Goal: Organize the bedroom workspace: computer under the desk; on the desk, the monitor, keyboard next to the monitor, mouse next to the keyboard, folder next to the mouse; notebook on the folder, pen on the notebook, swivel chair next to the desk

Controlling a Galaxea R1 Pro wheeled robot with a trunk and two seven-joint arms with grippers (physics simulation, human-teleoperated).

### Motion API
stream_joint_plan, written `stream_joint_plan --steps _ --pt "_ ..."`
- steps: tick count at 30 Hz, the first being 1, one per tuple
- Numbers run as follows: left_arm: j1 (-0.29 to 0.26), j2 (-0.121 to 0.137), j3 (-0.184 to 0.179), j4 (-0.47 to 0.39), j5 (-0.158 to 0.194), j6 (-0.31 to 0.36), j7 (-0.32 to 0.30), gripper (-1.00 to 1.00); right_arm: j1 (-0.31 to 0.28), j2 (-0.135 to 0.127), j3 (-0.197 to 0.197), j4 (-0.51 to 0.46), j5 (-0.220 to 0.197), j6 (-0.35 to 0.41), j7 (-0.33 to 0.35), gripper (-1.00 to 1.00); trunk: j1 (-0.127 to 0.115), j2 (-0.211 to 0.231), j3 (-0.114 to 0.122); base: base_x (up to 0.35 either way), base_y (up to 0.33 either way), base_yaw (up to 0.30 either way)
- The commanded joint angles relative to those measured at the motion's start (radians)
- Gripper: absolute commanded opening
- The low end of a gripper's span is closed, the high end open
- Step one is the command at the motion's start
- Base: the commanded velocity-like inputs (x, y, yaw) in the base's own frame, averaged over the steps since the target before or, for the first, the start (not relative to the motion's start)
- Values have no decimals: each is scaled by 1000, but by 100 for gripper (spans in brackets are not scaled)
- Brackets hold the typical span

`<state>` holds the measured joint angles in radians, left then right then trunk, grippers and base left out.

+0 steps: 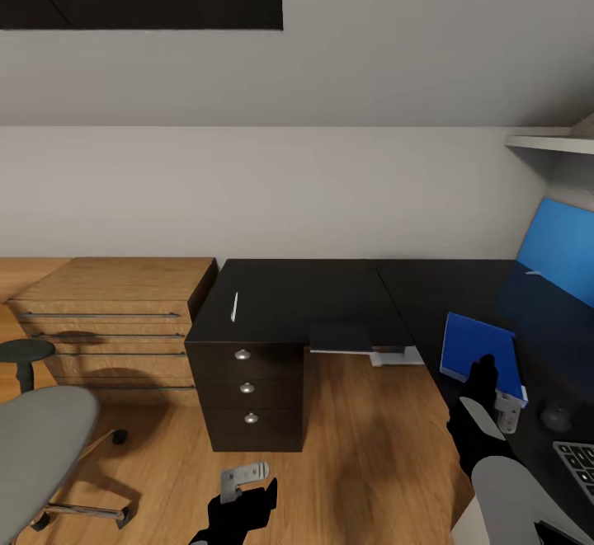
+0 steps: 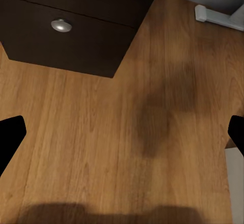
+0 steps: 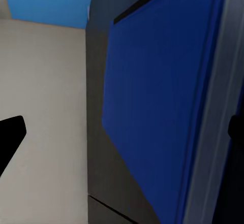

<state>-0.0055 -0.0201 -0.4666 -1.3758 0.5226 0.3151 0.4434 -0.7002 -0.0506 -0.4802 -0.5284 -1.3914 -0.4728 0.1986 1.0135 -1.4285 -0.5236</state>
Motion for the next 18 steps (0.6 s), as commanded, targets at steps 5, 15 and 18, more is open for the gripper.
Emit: stream_joint_plan --steps 5,15,18 --pt "-1 0 -1 -1 8 2 8 100 -1 0 0 0 -11 -1 10 100 0 -1 -1 0 0 0" --pt "-1 0 -1 -1 8 2 8 100 -1 2 0 -4 -10 -2 12 100 0 -1 -1 0 0 0" --pt "-1 0 -1 0 8 2 8 100 -1 4 0 -13 -10 -1 13 100 0 -1 -1 0 0 0"
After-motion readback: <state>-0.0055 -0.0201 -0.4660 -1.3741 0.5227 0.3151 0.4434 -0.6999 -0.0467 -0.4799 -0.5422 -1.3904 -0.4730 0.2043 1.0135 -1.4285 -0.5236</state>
